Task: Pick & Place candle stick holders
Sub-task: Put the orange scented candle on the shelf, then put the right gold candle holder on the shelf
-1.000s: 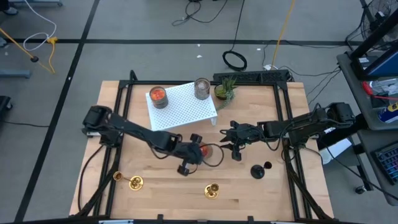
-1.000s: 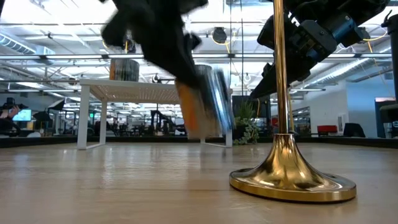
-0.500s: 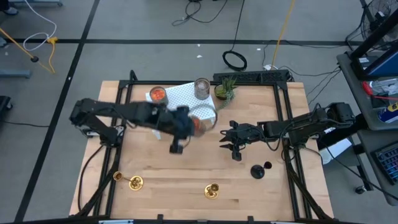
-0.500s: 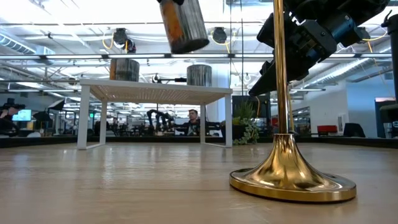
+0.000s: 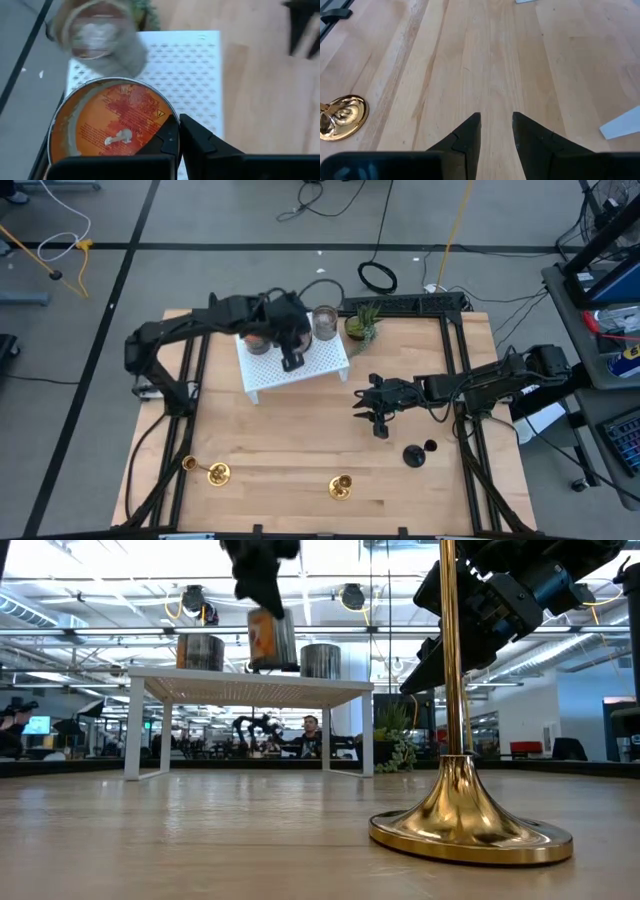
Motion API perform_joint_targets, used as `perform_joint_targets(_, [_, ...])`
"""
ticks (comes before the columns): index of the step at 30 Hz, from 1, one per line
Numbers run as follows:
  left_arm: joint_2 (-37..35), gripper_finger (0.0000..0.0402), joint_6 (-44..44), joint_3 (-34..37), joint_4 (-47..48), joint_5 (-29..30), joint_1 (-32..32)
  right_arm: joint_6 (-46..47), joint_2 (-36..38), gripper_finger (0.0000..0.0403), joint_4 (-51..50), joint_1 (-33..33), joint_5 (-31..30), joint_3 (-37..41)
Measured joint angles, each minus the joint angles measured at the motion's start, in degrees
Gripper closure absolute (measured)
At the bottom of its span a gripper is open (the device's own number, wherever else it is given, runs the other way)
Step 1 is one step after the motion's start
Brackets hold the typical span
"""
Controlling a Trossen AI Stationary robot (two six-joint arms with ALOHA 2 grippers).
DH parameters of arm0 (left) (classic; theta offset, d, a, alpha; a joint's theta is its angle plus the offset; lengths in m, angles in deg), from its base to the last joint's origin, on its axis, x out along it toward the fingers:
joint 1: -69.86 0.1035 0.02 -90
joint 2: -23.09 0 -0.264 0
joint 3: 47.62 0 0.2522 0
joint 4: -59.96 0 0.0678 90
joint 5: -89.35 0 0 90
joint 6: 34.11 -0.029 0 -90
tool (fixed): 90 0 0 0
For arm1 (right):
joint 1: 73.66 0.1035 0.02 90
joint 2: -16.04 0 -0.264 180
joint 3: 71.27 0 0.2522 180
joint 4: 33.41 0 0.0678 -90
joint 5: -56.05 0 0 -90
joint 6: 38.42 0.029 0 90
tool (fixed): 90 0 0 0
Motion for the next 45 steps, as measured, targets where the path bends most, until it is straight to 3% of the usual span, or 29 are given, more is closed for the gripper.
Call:
perform_joint_targets(7, [4.8, 0.0395, 1.2, 0.0, 0.0, -2.7, 4.8, 0.1, 0.0, 0.0291, 0.0, 0.0, 0.0, 0.0])
perform_joint_targets(18, [4.9, 0.0394, 3.8, -0.1, 0.8, -2.1, 6.7, 0.2, 0.0, 0.0291, 1.3, 0.0, 0.0, 2.4])
perform_joint_targets(30, [4.9, 0.0317, 3.0, -0.1, 0.9, 3.2, 6.8, 0.2, 0.0, 0.0291, 5.1, 0.0, 0.3, 2.6])
perform_joint_targets(38, [3.3, 0.0314, -0.6, -0.1, 0.8, 5.1, 5.4, -5.4, 0.0, 0.0291, 8.0, 1.3, 6.2, 2.6])
perform_joint_targets(42, [0.4, 0.0314, -0.8, -0.1, 0.8, 5.2, 4.0, -5.8, 0.0, 0.0291, 9.8, 3.0, 6.6, 2.6])
perform_joint_targets(45, [-2.5, 0.0314, -0.3, -0.1, 0.9, 5.1, 2.6, -5.8, 0.0, 0.0289, 9.9, 4.2, 10.7, 2.6])
